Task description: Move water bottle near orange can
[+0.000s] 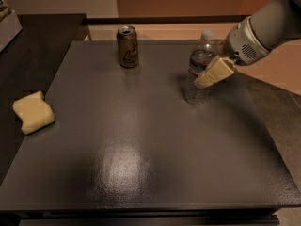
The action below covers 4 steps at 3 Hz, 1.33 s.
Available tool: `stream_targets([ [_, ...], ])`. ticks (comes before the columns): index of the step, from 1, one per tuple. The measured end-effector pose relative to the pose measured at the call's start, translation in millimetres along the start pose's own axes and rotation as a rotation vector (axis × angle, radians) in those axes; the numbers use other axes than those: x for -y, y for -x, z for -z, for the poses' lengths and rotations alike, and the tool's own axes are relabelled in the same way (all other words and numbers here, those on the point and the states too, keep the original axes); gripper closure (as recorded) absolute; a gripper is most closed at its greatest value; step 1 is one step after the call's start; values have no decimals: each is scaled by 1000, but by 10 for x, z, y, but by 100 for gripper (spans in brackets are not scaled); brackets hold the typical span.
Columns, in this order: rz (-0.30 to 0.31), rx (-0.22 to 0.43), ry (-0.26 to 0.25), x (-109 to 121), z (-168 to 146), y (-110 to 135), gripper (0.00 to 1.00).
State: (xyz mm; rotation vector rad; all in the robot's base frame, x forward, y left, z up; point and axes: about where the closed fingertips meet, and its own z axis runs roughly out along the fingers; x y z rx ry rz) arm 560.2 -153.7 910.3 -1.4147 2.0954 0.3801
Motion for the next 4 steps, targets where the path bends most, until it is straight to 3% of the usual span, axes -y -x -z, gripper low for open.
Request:
stream_targets([
  [2, 24, 72, 40, -47, -50, 209, 87],
  [3, 48, 114, 32, -25, -77, 494, 100],
  [4, 59, 133, 28, 53, -199, 804, 100],
])
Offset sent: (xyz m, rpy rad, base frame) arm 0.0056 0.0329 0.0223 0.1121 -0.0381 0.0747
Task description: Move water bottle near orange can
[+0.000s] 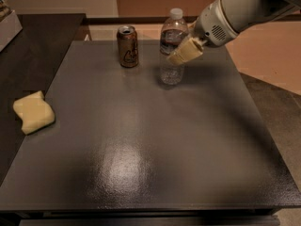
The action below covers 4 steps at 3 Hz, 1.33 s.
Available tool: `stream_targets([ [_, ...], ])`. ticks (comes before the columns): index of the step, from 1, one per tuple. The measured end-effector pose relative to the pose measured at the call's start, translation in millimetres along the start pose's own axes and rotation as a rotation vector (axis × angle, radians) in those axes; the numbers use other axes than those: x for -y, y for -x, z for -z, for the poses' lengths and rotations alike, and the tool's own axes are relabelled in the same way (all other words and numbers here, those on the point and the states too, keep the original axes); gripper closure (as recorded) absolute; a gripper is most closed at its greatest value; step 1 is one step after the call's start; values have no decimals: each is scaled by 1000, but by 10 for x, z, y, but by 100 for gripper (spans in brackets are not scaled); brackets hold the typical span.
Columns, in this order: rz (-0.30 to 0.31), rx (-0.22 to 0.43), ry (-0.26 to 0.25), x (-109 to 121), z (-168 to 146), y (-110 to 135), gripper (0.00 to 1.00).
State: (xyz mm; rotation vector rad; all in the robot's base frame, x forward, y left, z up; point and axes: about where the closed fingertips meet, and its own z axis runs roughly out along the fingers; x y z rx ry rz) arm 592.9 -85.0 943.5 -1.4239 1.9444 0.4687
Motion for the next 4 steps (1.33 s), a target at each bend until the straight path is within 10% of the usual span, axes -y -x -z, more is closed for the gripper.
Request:
stream_targets([
  [3, -29, -43, 29, 359, -639, 508, 100],
  [4, -44, -52, 31, 426, -732, 601, 84],
])
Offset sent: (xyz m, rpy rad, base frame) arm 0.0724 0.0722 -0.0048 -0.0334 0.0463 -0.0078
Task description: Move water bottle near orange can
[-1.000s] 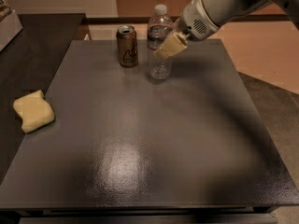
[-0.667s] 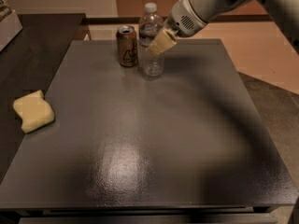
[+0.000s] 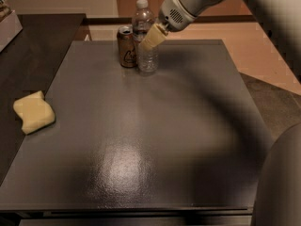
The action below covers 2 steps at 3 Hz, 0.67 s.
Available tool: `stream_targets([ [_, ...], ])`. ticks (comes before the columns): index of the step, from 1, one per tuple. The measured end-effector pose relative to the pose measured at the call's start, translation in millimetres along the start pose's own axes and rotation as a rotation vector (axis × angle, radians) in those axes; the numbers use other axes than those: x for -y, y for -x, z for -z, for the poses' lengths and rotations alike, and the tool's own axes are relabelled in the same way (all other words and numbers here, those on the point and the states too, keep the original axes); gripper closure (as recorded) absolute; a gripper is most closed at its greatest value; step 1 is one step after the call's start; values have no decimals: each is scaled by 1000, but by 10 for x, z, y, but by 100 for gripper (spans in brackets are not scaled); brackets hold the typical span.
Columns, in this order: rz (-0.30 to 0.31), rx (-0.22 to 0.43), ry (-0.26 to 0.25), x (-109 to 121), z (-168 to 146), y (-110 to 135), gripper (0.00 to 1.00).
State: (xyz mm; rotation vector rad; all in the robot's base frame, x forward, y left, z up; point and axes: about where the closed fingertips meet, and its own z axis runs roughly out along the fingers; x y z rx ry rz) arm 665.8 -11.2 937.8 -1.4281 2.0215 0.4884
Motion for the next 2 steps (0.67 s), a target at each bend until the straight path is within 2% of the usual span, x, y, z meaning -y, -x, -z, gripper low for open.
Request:
stream_targets([
  [2, -41, 11, 25, 51, -185, -27, 38],
])
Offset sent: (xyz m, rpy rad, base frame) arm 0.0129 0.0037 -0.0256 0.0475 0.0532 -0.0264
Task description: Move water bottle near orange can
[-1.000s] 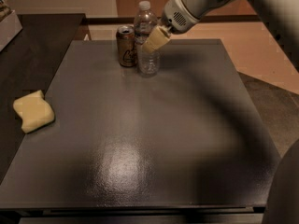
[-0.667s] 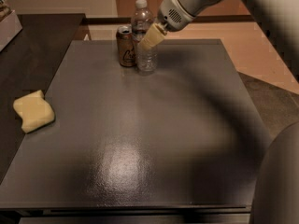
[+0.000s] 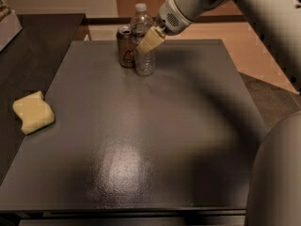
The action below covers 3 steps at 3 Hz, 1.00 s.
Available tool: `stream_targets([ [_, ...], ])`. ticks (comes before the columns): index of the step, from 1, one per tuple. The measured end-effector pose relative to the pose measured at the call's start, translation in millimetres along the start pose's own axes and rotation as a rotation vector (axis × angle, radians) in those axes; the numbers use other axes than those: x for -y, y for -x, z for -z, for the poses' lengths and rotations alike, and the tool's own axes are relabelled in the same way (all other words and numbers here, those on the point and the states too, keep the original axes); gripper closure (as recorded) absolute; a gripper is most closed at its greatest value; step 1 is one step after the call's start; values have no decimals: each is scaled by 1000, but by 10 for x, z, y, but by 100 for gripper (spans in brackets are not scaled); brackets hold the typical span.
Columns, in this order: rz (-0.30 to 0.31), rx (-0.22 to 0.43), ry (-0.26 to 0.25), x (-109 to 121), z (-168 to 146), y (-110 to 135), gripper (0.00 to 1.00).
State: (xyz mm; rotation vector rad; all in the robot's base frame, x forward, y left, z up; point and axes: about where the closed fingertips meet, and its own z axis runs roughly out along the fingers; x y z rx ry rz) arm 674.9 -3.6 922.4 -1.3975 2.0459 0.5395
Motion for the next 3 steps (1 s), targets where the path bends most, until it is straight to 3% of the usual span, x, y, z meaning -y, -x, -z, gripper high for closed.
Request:
stream_targets([
  [1, -19, 15, 8, 20, -70, -78, 14],
  [2, -18, 13, 13, 12, -99, -76, 0],
  [3, -18, 13, 13, 12, -99, -76, 0],
])
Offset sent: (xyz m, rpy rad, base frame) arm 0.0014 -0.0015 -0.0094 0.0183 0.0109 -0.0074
